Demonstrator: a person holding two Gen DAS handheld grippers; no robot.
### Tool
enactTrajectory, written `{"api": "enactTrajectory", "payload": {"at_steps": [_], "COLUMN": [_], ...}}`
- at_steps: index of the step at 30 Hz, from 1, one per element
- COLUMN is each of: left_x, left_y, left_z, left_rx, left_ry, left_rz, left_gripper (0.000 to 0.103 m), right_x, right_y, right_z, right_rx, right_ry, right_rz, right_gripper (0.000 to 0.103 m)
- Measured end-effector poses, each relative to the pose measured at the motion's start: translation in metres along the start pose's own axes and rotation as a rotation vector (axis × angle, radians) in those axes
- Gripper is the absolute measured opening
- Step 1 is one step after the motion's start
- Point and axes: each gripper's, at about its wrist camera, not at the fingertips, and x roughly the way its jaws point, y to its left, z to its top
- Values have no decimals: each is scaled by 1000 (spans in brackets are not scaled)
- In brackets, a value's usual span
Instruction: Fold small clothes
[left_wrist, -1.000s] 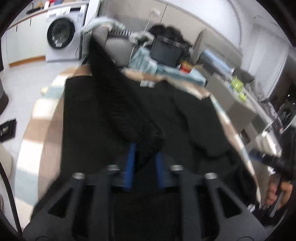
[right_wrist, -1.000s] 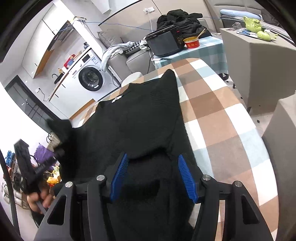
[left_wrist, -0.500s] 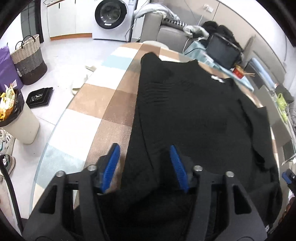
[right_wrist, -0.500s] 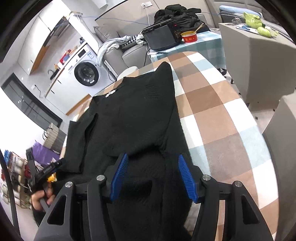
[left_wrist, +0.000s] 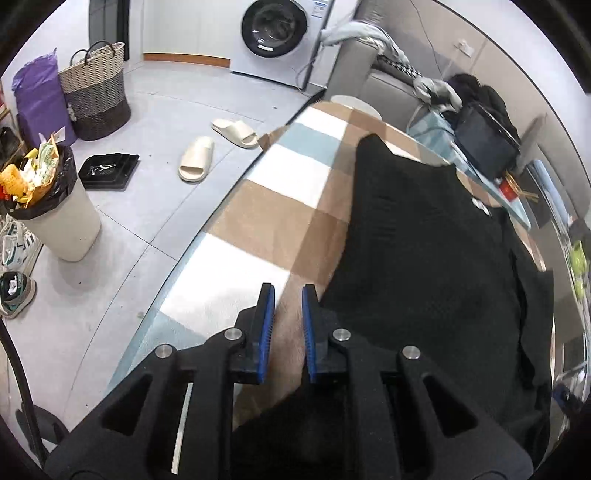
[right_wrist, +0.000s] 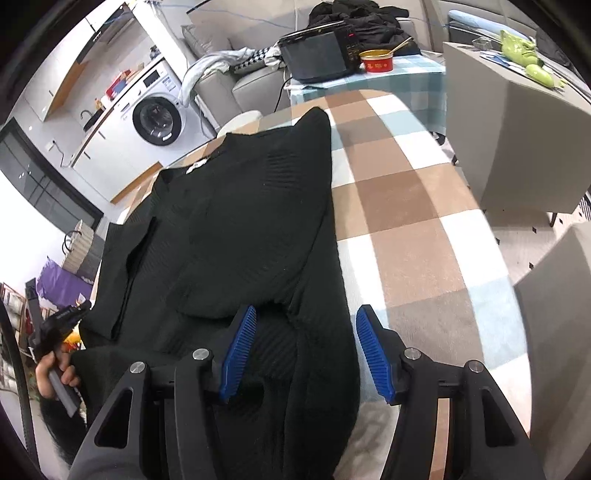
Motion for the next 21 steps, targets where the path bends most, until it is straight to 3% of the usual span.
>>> {"api": "enactTrajectory", "payload": {"at_steps": [3,6,7,9,11,14,16,18,20,21], "left_x": [-4,-17,-18,-20,-20,-25,-26,-28,-32,-34], "left_y": [-8,-19,-21,-25,-28,-23,-20,-17,-16,-16], "left_z": [-8,-22,-25,-30,-33,-36,-36,-38,-40,-42], "left_rx": [48,91,96,108,120,109,97,91,88,91], "left_ry": [21,23,23,22,21,23,29,33,34,33], "left_rz": [-36,-47,-50,-49,-37,-48,-54,-59,-60,-62], "left_gripper": [17,29,31,31,31,31,32,33,36,40], "right_x": [12,23,26,32,30,21,16,12,6,-1], "right_y": [6,17,21,27,24,0,-13,-15,-12,-10], "right_z": [3,5,5,4,5,13,14,11,8,6], "right_rx": [-34,-110,-142,-207,-213,-137,-77,-69,-89,-93], "right_ry": [22,44,50,71,59,23,25,34,14,-7], "right_rz": [-1,-44,-65,-161,-173,-243,-190,-151,-138,-113], "right_gripper": [58,57,49,21,10,10,11,20,39,41]}}
